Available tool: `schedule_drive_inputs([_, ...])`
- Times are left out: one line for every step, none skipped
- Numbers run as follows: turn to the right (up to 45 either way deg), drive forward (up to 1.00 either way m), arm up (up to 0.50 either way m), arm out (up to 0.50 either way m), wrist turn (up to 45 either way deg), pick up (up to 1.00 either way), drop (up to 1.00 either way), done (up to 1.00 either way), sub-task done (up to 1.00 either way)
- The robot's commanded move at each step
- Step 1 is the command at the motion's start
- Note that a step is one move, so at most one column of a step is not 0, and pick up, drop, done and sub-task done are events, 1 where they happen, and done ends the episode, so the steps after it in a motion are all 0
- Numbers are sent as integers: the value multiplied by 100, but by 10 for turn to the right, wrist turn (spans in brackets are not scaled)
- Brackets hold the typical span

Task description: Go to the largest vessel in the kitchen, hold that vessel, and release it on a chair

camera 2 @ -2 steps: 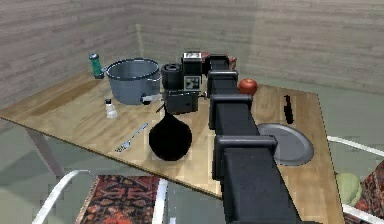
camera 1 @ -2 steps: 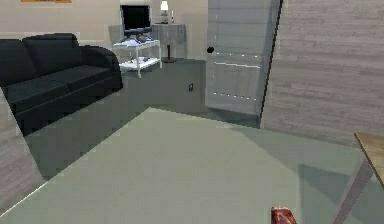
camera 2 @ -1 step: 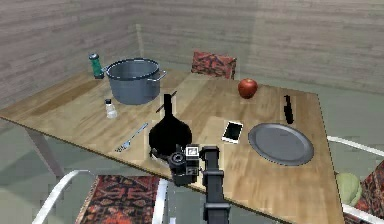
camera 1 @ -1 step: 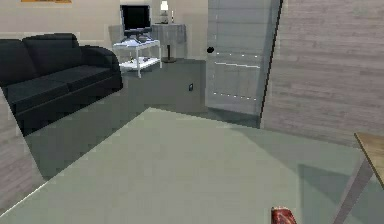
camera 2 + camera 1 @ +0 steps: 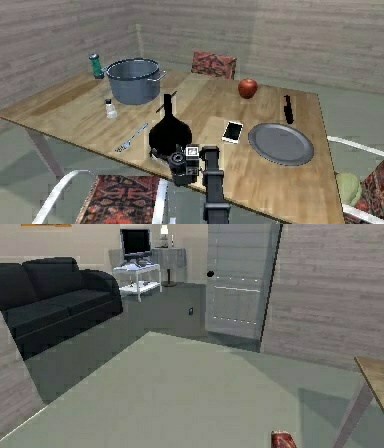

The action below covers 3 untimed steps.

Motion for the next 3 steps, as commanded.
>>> schedule_drive_inputs([0,0,10,0,0,0,0,0,0])
schedule_drive_inputs([0,0,14,0,0,0,0,0,0])
schedule_drive_inputs([0,0,0,0,-450,0,0,0,0])
